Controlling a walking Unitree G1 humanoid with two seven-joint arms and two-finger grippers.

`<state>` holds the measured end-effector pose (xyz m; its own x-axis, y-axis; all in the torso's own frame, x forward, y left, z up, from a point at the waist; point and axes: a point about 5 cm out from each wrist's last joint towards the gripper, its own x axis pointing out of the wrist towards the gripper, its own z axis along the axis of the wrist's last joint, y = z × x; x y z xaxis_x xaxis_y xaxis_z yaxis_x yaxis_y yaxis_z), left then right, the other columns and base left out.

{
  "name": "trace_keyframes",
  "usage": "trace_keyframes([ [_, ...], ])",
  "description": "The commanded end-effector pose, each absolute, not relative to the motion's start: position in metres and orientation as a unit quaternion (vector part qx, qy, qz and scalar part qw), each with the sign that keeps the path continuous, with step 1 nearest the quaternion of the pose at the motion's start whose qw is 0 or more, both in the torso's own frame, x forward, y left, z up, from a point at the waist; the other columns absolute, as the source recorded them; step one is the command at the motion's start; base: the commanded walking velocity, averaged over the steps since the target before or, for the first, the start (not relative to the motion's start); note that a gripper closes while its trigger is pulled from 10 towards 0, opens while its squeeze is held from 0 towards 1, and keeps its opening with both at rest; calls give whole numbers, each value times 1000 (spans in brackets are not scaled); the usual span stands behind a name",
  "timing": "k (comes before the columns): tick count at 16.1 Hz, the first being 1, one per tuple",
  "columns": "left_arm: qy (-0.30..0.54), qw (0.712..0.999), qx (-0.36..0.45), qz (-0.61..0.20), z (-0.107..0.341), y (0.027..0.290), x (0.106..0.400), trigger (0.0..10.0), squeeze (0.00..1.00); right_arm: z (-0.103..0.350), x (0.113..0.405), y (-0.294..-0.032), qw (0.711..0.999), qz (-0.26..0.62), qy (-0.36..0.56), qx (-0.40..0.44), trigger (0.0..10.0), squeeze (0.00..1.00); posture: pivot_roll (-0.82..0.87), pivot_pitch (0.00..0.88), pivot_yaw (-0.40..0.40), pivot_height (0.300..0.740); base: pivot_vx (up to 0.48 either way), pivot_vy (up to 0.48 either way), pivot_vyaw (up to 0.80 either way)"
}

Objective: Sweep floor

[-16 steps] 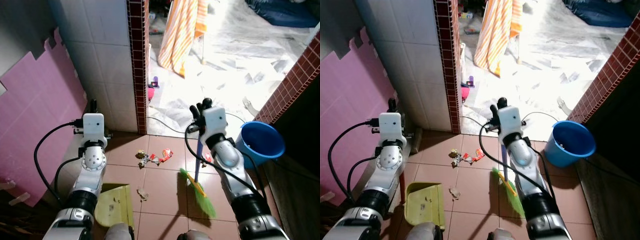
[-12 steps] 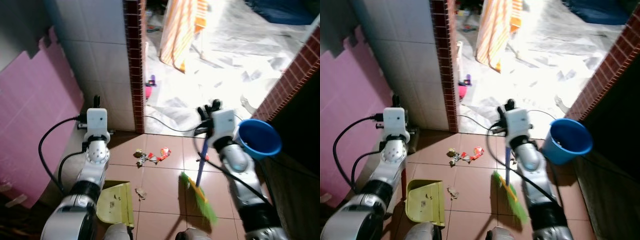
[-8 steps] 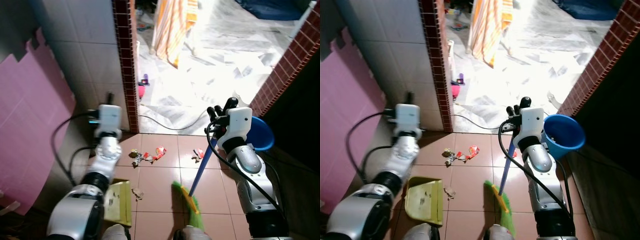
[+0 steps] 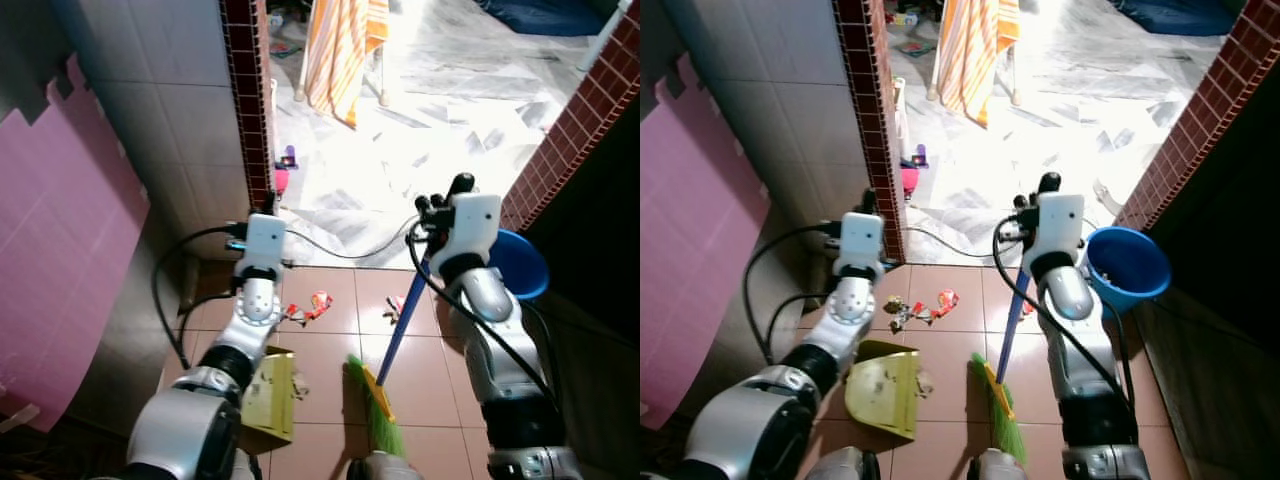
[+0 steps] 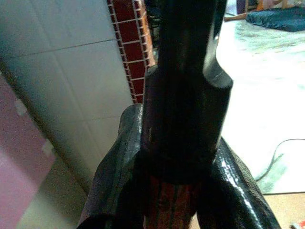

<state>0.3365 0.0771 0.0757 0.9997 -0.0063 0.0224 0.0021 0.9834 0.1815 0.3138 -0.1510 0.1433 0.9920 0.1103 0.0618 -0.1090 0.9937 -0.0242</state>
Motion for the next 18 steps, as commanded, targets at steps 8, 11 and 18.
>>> trace_keyframes([
  [8, 71, 997, -15, -40, 57, 45, 323, 10000, 0, 147, 336, -128, 989, 76, -6, 124, 10000, 0, -140, 0, 23, 740, 0, 0, 0],
  [11, 77, 996, -24, -30, 58, 51, 326, 10000, 0, 183, 349, -124, 977, 100, -41, 186, 10000, 0, -134, 0, 40, 740, 0, 0, 0],
  [18, 66, 997, -11, -27, 62, 67, 333, 10000, 0, 223, 357, -139, 981, 109, -151, 60, 10000, 0, -109, 0, 45, 740, 0, 0, 0],
])
